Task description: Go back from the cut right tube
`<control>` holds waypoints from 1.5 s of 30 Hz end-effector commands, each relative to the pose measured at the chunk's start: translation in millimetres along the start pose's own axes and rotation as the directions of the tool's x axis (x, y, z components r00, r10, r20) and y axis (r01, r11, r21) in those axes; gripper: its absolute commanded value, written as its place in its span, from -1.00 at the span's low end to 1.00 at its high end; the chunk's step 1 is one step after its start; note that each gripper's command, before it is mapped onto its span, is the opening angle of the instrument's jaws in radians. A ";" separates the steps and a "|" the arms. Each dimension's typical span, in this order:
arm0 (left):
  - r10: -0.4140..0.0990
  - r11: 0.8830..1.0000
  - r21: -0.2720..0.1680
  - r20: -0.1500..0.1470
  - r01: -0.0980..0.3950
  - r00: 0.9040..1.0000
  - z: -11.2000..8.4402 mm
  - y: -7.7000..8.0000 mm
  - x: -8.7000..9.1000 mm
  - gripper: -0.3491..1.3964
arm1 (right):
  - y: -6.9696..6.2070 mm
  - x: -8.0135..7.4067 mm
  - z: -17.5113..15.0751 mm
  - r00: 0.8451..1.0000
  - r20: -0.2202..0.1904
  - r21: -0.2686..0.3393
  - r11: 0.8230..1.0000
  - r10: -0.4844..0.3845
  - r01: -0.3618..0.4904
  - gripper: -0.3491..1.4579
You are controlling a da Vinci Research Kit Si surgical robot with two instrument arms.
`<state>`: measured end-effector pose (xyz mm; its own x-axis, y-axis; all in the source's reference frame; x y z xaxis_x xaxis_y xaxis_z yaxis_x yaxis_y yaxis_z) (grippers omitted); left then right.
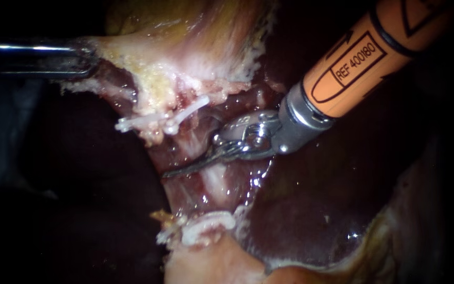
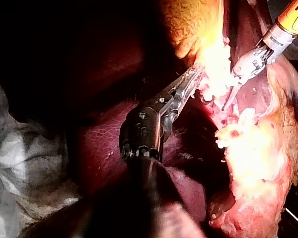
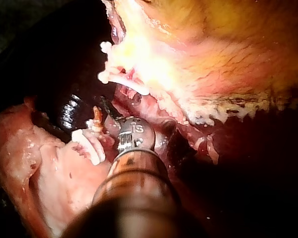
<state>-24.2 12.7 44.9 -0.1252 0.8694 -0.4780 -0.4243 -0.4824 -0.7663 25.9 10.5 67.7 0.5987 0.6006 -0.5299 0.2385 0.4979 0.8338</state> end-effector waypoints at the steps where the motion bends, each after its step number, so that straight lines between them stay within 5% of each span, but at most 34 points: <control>1: 0.000 1.000 -0.001 0.000 0.000 1.000 0.0 0.0 0.0 -1.00 | 0.0 0.0 0.0 1.000 0.000 0.000 1.000 -0.001 0.001 -1.00; 5: 0.000 1.000 -0.001 0.000 0.000 1.000 0.0 0.0 0.0 -1.00 | -0.2 0.0 0.0 1.000 -0.022 -0.004 1.000 -0.003 0.003 -1.00; 9: 0.000 1.000 -0.001 0.000 0.000 1.000 0.0 -0.1 0.0 -1.00 | -0.6 0.2 0.2 0.996 -0.085 -0.009 1.000 -0.005 0.005 0.23; 12: 0.001 1.000 -0.001 0.000 -0.001 1.000 0.0 -0.1 0.0 -1.00 | -0.9 0.3 0.5 0.993 -0.114 -0.037 0.999 -0.005 0.001 0.64; 21: 0.001 1.000 -0.002 0.000 -0.001 1.000 -0.1 -0.3 -0.1 -1.00 | -1.5 0.1 0.0 0.988 -0.152 -0.108 0.994 -0.005 -0.012 0.93; 25: 0.002 1.000 0.001 -0.001 -0.002 1.000 -0.1 -0.3 -0.1 -1.00 | -3.0 -0.6 -1.8 0.977 -0.196 -0.280 0.960 -0.084 0.026 0.97; 27: 0.002 1.000 0.001 -0.001 -0.002 1.000 -0.1 -0.3 -0.1 -1.00 | -4.0 -0.9 -3.0 0.980 -0.148 -0.357 0.931 -0.135 0.075 0.97; 30: 0.002 1.000 0.001 -0.001 -0.002 1.000 -0.1 -0.3 -0.2 -1.00 | -5.5 -1.5 -4.8 0.981 -0.008 -0.455 0.875 -0.192 0.167 0.97; 33: 0.002 1.000 0.001 -0.001 -0.002 1.000 -0.1 -0.4 -0.2 -1.00 | -7.0 -2.2 -6.7 0.975 0.087 -0.510 0.831 -0.205 0.220 0.99; 39: 0.002 1.000 0.001 -0.001 -0.002 1.000 -0.1 -0.5 -0.2 -1.00 | -9.5 -3.7 -10.5 0.962 0.157 -0.562 0.781 -0.223 0.273 0.99; 45: 0.002 1.000 0.001 -0.001 -0.002 1.000 -0.1 -0.5 -0.2 -1.00 | -11.4 -3.9 -13.1 0.957 0.182 -0.581 0.761 -0.224 0.289 0.99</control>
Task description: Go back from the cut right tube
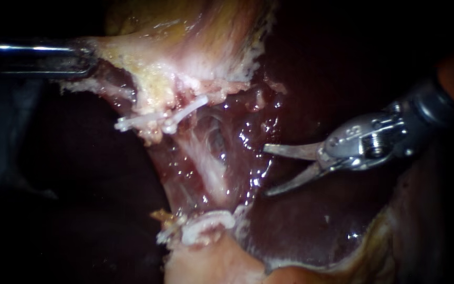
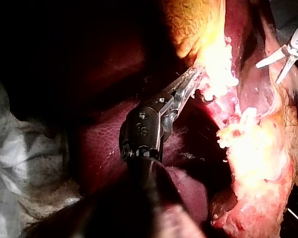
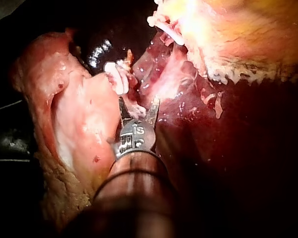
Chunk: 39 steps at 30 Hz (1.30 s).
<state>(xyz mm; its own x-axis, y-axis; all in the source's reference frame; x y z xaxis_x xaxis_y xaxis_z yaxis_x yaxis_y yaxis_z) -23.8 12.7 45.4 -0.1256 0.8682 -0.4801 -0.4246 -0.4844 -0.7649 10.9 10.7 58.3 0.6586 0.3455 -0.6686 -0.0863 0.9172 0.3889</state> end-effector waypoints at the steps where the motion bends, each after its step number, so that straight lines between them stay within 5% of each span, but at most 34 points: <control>1: 0.000 1.000 0.000 0.000 0.000 1.000 0.0 0.0 0.0 -1.00 | 0.1 0.0 -0.5 1.000 0.002 -0.002 1.000 0.001 -0.001 0.99; 12: 0.002 1.000 0.002 -0.002 -0.002 1.000 0.6 -0.3 -0.3 -1.00 | 0.6 0.1 -2.1 1.000 0.009 -0.011 1.000 -0.006 0.006 0.99; 27: 0.018 1.000 0.012 0.010 -0.019 1.000 6.7 -1.8 -2.7 -1.00 | 0.6 -0.1 -2.2 1.000 0.009 -0.011 1.000 -0.006 0.007 0.99; 39: 0.020 1.000 0.011 0.013 -0.020 1.000 7.1 -2.0 -2.9 -1.00 | 0.6 -0.1 -2.3 1.000 0.009 -0.011 1.000 -0.007 0.007 0.99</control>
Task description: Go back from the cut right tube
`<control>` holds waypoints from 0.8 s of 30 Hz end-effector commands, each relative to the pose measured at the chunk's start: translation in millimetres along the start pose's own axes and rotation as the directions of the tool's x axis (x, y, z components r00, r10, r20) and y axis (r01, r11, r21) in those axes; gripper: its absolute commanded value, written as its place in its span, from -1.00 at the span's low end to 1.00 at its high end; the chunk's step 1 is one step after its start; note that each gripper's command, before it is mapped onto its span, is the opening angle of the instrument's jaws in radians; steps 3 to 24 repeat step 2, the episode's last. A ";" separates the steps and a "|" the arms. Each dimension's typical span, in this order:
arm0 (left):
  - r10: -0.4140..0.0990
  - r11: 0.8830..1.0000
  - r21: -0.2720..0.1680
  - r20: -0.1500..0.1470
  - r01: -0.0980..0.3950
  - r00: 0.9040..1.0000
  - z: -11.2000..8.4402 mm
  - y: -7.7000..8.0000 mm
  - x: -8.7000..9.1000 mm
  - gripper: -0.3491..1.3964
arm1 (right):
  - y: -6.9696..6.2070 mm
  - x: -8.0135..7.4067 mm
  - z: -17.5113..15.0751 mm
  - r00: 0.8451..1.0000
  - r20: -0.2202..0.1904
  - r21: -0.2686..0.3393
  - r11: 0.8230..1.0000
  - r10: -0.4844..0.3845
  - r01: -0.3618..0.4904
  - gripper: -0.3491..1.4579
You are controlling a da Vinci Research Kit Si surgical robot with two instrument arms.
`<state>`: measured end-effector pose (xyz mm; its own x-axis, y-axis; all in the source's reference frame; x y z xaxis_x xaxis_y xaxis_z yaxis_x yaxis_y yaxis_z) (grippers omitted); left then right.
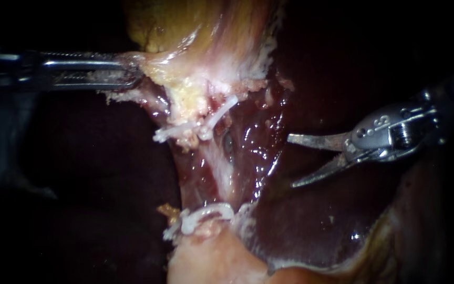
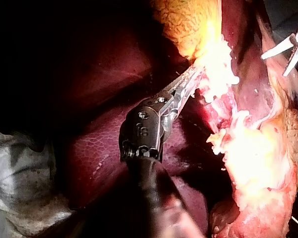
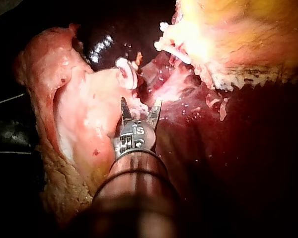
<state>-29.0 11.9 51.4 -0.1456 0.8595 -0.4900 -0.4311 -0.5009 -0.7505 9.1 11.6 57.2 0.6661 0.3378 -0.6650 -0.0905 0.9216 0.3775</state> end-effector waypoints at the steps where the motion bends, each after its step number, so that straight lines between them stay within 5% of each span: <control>1: 0.000 1.000 0.001 0.000 0.000 1.000 0.0 0.0 0.0 -1.00 | 0.0 0.0 0.0 1.000 0.000 0.000 1.000 0.000 0.000 0.99; 24: 0.000 1.000 0.000 0.000 0.000 1.000 -0.1 0.0 0.0 -1.00 | 0.0 0.0 0.0 1.000 0.000 0.000 1.000 0.000 0.000 0.99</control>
